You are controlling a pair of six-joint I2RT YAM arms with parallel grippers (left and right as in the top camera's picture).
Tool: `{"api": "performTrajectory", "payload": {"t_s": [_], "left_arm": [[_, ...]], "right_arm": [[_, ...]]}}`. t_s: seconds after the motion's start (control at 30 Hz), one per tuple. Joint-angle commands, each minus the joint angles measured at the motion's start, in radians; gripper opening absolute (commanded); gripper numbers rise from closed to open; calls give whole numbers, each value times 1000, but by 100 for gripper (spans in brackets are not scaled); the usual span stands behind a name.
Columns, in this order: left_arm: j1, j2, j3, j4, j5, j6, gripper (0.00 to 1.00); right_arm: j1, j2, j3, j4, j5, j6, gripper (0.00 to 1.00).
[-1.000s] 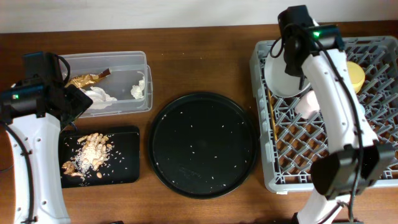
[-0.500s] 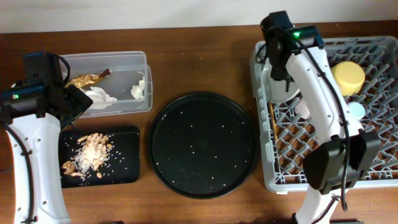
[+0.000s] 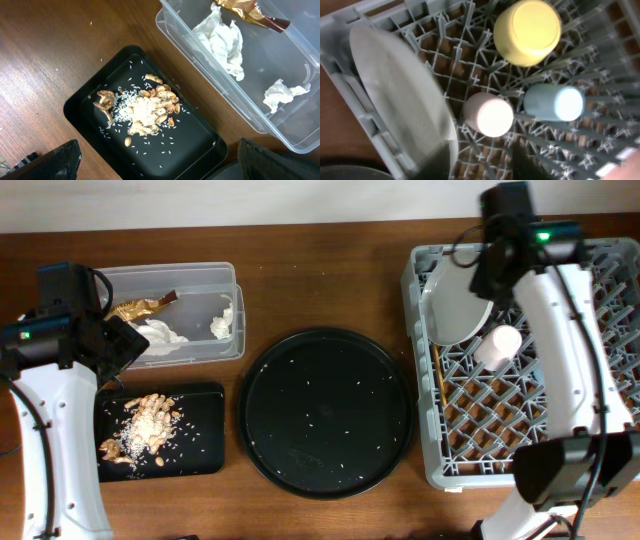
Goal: Sort waste into correct bins and load items into the dishwasher rack
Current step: 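Lower the plate upright into the rack's left slots and release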
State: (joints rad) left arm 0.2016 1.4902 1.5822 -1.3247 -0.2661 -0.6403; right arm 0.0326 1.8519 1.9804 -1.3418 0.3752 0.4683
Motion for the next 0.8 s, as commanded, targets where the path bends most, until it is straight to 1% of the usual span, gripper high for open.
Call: {"api": "performTrajectory", "payload": {"t_s": [0.0,0.07,0.13,0.2,0.27,0.33,0.47,0.53,0.63,0.77], "left_arm": [[4,-6,3,-1,-3,0,99],[4,-6,3,-1,-3,0,99],[4,-6,3,-1,-3,0,99],[4,-6,3,-1,-3,0,99],[4,-6,3,-1,-3,0,100],[4,-6,3,-1,-3,0,99],[4,-6,3,-1,-3,0,99],[4,-6,3,-1,-3,0,99],[4,-6,3,-1,-3,0,99],[4,-6,3,-1,-3,0,99]], "right_arm": [[-126,7,15,46,-302,-19,4],[-213,7,15,88,-565,-98,4],[-279,7,15,91,-680,-98,4],[-335,20,14,85,-693,-100,4],[-342,42,5,71,-696,-151,4],[-326,69,-18,58,-698,-204,4],[-272,105,-115,133,-715,-206,4],[-254,106,-132,154,-734,-206,4],[-247,90,-127,161,-811,-207,4],[-248,13,-127,169,-854,-229,4]]}}
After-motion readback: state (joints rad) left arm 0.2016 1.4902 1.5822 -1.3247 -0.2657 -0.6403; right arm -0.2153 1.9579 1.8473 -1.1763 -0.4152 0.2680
